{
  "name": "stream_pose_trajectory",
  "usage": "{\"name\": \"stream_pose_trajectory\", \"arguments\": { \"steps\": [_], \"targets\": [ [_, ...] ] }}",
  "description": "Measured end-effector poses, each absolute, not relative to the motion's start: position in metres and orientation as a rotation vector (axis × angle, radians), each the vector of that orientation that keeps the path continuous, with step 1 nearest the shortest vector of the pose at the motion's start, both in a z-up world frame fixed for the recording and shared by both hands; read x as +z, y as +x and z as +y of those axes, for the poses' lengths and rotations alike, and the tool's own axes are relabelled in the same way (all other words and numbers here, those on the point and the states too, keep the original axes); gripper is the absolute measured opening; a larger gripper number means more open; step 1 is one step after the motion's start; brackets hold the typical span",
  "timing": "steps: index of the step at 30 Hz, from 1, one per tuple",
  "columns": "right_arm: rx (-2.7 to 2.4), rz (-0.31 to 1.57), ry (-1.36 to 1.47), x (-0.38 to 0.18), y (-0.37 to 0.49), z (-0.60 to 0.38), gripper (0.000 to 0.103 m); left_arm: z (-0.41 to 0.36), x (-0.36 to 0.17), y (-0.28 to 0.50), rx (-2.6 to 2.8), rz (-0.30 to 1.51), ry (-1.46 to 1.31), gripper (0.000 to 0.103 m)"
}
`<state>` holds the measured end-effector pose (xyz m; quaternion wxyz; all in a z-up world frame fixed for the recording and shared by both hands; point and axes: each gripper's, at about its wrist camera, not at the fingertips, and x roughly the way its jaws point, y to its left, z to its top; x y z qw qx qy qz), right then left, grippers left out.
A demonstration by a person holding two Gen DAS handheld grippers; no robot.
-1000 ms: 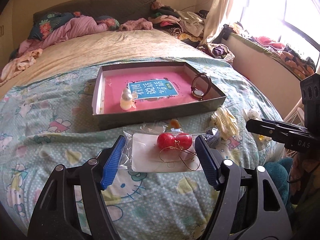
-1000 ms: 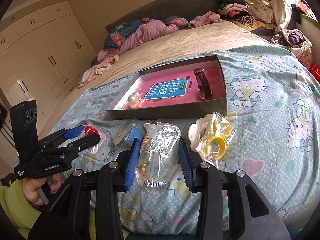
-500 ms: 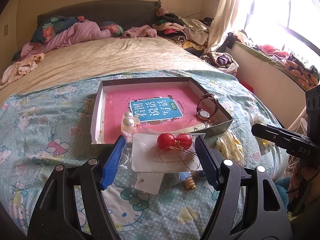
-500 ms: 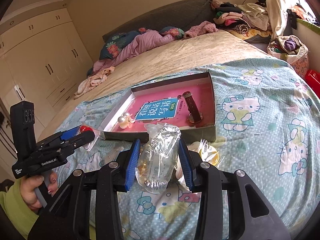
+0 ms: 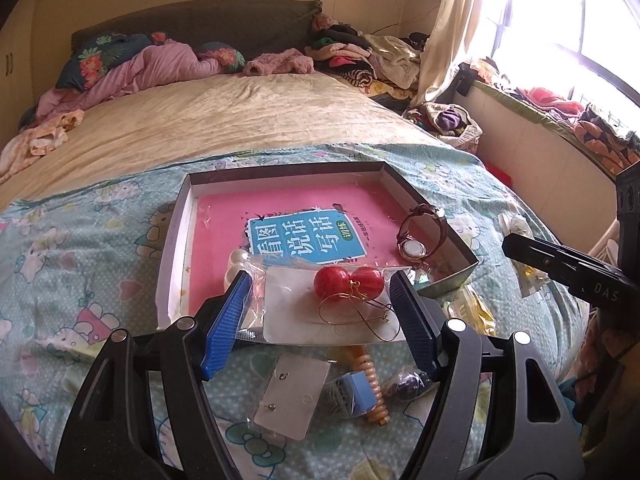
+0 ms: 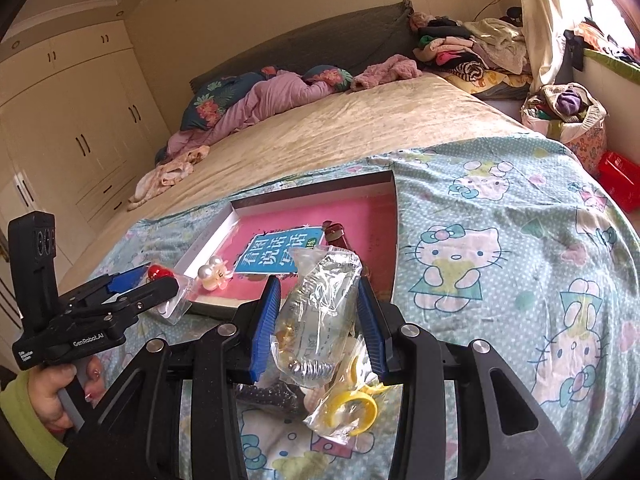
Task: Organize jewelry
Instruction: 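Carry the red earring card and the clear bag with both tools into the box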
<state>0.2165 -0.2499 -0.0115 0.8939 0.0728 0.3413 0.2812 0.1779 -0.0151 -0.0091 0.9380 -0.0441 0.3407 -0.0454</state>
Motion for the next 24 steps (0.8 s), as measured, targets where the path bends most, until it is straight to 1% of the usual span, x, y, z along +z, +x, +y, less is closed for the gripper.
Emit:
{"name": "stream_pose_trajectory", "arguments": {
  "steps": [24],
  "targets": [
    [0.607,0.812,0.140,-0.049,0.284,-0.230,0.037,-0.017,-0.038,0.231,-0.061,0.767,-0.090,0.063]
  ]
}}
